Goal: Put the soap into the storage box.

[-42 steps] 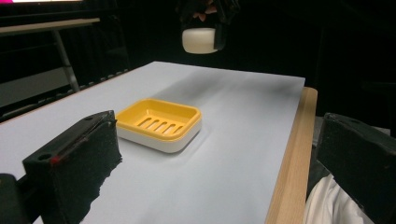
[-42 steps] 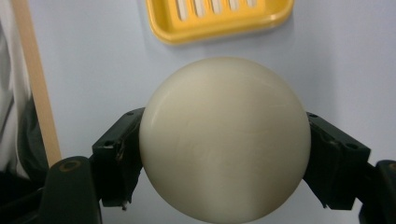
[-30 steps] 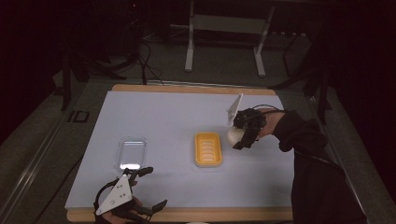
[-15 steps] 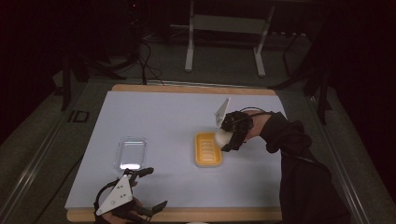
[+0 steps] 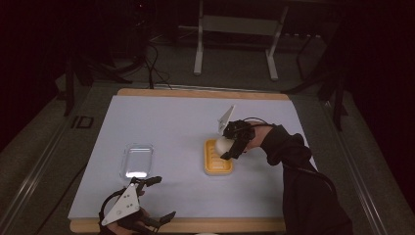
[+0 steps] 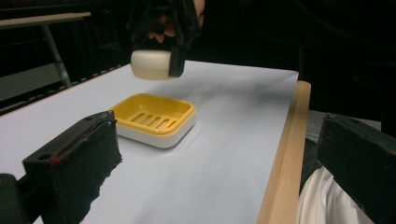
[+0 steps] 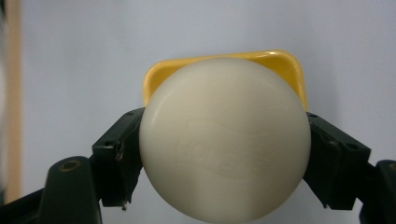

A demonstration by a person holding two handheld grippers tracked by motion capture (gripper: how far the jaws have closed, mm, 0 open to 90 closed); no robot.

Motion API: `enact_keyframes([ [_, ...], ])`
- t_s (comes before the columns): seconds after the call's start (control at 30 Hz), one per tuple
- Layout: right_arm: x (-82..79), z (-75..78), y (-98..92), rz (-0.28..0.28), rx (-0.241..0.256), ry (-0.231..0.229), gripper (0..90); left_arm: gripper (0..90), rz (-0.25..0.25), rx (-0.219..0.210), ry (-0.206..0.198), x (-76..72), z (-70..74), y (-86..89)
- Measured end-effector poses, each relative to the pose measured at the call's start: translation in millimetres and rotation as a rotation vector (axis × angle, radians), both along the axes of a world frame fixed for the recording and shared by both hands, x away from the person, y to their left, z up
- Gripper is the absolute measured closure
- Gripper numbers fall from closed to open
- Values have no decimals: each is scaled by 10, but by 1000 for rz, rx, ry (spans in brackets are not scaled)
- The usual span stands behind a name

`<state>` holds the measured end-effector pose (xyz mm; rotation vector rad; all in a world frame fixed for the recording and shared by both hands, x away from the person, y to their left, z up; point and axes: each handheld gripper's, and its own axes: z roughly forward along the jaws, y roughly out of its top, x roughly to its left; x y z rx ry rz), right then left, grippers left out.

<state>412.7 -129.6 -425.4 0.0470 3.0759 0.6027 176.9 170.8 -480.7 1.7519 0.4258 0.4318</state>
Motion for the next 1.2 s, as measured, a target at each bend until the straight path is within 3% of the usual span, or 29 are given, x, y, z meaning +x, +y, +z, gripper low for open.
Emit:
enact_keyframes([
  [0.2,6,-157,42,12,23,-11,230,1,-2,0,-1,-2,1,2],
  [0.67,65,-580,150,-2,-43,-8,229,1,-10,2,2,-5,0,1],
  [0.9,61,-655,178,-5,-71,-6,225,1,-11,-1,2,-4,1,0],
  [1.13,64,-571,182,-13,-56,-16,221,1,-10,-1,3,-4,1,0],
  [1.2,58,-482,162,-20,-37,-27,221,1,-10,-2,3,-3,1,-1],
])
